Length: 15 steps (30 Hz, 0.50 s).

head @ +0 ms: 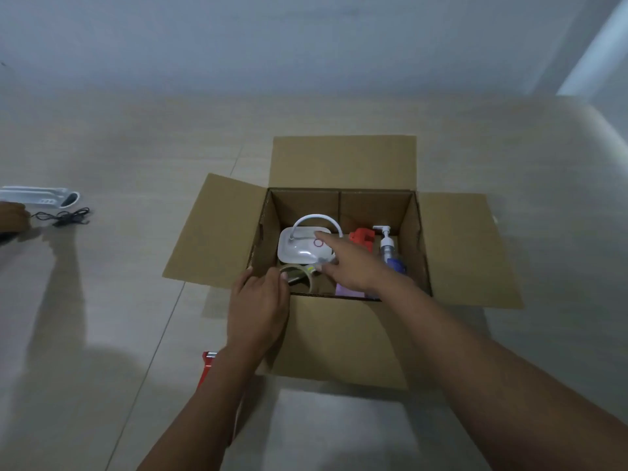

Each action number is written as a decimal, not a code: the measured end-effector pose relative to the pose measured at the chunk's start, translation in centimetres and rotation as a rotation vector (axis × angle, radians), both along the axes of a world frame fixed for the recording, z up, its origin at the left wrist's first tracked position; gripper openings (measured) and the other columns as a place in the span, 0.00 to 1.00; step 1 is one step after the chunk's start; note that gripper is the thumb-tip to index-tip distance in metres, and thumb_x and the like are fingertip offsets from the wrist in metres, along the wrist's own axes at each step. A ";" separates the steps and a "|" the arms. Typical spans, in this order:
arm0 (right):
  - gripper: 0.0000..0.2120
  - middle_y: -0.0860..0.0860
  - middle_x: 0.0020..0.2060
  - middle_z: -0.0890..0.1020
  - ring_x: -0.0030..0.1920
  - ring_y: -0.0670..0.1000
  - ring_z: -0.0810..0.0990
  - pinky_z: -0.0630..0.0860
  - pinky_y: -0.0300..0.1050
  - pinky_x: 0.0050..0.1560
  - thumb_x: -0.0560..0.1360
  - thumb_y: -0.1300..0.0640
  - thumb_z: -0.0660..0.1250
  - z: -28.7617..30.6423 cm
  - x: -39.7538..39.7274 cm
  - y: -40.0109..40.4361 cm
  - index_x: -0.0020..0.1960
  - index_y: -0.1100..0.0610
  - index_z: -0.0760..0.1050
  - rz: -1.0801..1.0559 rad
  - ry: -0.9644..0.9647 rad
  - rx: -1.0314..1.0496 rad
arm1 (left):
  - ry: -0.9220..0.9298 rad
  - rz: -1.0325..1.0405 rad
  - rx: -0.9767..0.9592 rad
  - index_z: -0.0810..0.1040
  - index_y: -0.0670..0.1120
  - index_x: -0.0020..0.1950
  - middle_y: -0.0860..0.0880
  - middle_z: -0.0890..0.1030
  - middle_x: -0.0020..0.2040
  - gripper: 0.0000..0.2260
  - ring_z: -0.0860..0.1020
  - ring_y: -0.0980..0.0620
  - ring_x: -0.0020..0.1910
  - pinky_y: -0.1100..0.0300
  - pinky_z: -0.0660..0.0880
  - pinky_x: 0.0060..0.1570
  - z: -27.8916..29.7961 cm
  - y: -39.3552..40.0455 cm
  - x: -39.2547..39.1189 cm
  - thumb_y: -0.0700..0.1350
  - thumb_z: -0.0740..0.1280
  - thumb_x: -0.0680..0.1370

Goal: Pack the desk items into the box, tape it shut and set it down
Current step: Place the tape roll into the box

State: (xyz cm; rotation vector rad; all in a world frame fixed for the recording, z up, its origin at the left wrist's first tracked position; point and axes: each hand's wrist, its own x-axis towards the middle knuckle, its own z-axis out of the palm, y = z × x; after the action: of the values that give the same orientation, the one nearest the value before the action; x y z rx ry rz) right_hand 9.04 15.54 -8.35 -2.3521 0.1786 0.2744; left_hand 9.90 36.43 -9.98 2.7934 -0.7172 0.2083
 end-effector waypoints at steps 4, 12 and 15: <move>0.32 0.54 0.70 0.72 0.68 0.54 0.72 0.69 0.45 0.63 0.78 0.50 0.66 4.7 -4.2 -3.5 0.79 0.49 0.58 -0.155 -0.175 -0.017 | 0.034 -0.008 0.077 0.72 0.51 0.40 0.50 0.79 0.33 0.19 0.78 0.47 0.37 0.46 0.68 0.66 1.5 -0.8 -0.8 0.53 0.46 0.83; 0.25 0.54 0.71 0.72 0.71 0.53 0.69 0.65 0.42 0.66 0.80 0.55 0.65 8.0 -15.9 -10.1 0.76 0.55 0.65 -0.576 -0.447 -0.112 | 0.097 -0.091 0.183 0.80 0.52 0.55 0.47 0.84 0.54 0.23 0.80 0.42 0.58 0.37 0.61 0.70 2.4 -6.2 -5.0 0.57 0.47 0.80; 0.19 0.57 0.60 0.78 0.62 0.58 0.75 0.71 0.49 0.61 0.78 0.57 0.66 5.9 -20.7 -12.1 0.68 0.58 0.72 -0.775 -0.499 -0.187 | 0.123 -0.166 0.225 0.78 0.55 0.59 0.49 0.83 0.59 0.23 0.78 0.43 0.60 0.39 0.63 0.68 2.7 -8.6 -6.5 0.59 0.47 0.80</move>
State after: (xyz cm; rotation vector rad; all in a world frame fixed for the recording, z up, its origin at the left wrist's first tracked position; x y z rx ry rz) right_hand -11.66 3.44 -2.47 -2.2544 0.8590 -0.7171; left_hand 3.39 27.87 -7.32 2.9024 -0.9908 -0.0803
